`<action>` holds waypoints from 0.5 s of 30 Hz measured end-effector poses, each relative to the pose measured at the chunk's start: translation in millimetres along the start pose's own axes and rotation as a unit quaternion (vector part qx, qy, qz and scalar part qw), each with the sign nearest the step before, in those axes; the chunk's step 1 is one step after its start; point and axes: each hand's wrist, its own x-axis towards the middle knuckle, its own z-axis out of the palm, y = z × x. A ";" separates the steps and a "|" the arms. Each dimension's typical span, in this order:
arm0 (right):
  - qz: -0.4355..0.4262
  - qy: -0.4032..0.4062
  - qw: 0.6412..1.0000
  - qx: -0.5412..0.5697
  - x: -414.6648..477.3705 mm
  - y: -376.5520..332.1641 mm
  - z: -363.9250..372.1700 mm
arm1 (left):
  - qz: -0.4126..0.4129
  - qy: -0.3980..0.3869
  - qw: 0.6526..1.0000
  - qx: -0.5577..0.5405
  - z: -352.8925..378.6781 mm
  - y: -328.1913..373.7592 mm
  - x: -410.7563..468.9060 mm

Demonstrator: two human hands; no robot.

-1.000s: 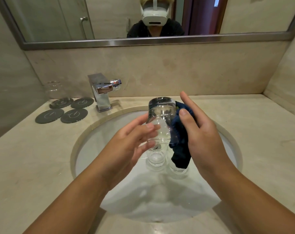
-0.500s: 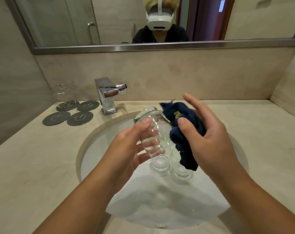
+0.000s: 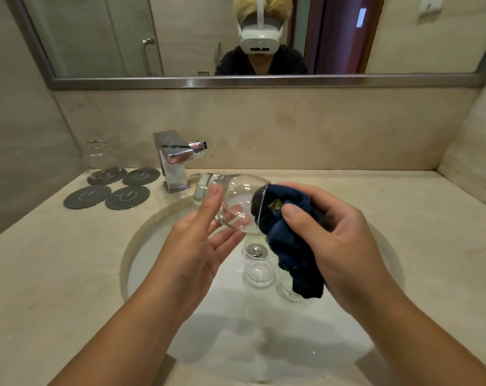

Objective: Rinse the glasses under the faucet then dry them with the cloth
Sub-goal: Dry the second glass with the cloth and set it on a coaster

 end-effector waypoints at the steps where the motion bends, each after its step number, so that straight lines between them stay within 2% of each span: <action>1: 0.002 -0.010 1.000 -0.012 -1.4 0.5 2.5 | 0.003 -0.011 1.000 0.003 0.6 -0.6 -0.3; 4: 0.014 -0.035 0.999 -0.021 -4.4 -1.1 7.7 | 0.022 -0.046 0.998 0.021 1.4 -1.1 -1.8; 11: 0.087 -0.128 0.986 0.056 -4.1 -7.1 6.4 | 0.039 -0.079 0.994 0.062 -1.2 -4.5 -1.9; 15: 0.088 -0.162 0.983 0.028 -7.9 -11.6 7.6 | 0.050 -0.093 0.990 0.091 -3.1 -8.4 -0.6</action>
